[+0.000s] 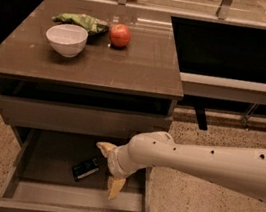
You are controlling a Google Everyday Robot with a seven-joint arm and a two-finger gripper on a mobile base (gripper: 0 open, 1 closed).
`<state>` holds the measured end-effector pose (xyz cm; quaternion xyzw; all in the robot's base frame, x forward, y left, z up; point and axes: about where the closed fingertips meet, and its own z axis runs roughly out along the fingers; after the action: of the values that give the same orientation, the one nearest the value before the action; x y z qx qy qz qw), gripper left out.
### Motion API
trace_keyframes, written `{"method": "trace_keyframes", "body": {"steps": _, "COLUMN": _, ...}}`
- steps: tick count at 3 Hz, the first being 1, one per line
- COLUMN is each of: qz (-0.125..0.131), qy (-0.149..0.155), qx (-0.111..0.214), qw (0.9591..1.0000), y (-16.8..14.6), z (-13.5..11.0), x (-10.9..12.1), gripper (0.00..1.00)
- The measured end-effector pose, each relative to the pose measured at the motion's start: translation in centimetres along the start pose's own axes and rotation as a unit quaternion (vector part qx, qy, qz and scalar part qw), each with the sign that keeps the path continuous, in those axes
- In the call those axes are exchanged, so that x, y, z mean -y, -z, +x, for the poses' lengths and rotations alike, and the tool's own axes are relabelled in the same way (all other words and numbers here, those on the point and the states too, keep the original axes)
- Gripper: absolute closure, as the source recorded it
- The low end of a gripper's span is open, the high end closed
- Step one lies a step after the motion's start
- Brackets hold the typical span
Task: Pick rxbar blueberry from middle drawer and place on counter
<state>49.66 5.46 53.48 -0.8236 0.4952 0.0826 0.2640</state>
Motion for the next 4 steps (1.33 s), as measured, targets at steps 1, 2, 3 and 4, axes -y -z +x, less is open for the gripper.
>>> {"method": "trace_keyframes", "body": {"steps": 1, "qz": 0.000, "qy": 0.000, "qx": 0.000, "qw": 1.0000, "y": 0.0, "z": 0.0, "x": 0.0, "gripper": 0.00}}
{"method": "trace_keyframes", "body": {"steps": 2, "qz": 0.017, "qy": -0.021, "qx": 0.037, "qw": 0.9989, "y": -0.9, "z": 0.8, "x": 0.2, "gripper": 0.00}}
{"method": "trace_keyframes", "body": {"steps": 3, "qz": 0.062, "qy": -0.071, "qx": 0.108, "qw": 0.9897, "y": -3.0, "z": 2.6, "x": 0.5, "gripper": 0.00}}
{"method": "trace_keyframes", "body": {"steps": 4, "qz": 0.084, "qy": -0.100, "qx": 0.157, "qw": 0.9790, "y": -5.0, "z": 3.7, "x": 0.8, "gripper": 0.00}}
